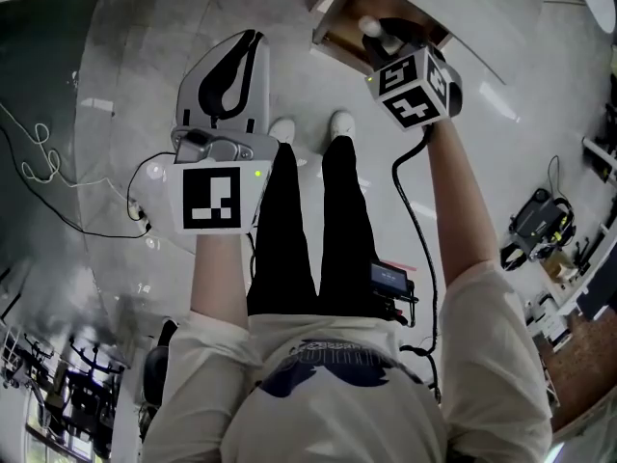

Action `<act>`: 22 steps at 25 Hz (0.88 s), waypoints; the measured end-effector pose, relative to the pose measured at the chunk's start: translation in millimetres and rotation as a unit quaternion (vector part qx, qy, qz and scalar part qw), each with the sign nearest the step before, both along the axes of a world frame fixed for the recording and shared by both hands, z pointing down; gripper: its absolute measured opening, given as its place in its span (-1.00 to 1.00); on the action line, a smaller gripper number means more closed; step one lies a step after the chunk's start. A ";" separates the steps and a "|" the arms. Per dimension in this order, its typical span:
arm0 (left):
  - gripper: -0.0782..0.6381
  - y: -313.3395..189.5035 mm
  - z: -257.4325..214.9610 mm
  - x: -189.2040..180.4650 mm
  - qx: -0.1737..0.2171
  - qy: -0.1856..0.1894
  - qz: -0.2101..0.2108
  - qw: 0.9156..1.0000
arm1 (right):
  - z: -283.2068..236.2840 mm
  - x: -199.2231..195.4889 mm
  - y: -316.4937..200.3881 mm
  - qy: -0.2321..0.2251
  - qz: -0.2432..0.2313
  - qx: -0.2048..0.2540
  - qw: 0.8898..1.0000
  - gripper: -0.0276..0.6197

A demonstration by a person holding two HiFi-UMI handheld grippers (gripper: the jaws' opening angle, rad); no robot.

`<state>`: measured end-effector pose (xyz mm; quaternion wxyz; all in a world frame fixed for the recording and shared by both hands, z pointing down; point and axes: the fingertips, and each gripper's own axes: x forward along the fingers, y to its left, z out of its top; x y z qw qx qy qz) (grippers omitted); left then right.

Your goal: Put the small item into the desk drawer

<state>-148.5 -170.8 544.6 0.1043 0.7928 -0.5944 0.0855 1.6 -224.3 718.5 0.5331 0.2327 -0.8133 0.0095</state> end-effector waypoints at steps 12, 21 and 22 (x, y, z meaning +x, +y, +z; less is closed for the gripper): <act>-0.75 0.0 3.6 -4.4 -0.002 -0.001 0.001 1.000 | 46.7 2.5 13.1 0.077 -0.026 -0.079 0.994 -0.53; -0.75 1.6 5.3 -6.5 -0.004 -0.003 0.002 1.000 | 67.2 0.3 18.7 0.129 -0.045 -0.098 0.986 -0.52; -0.75 1.5 5.3 -6.7 -0.004 -0.002 0.002 1.000 | 68.7 -0.1 18.2 0.134 -0.044 -0.099 0.985 -0.52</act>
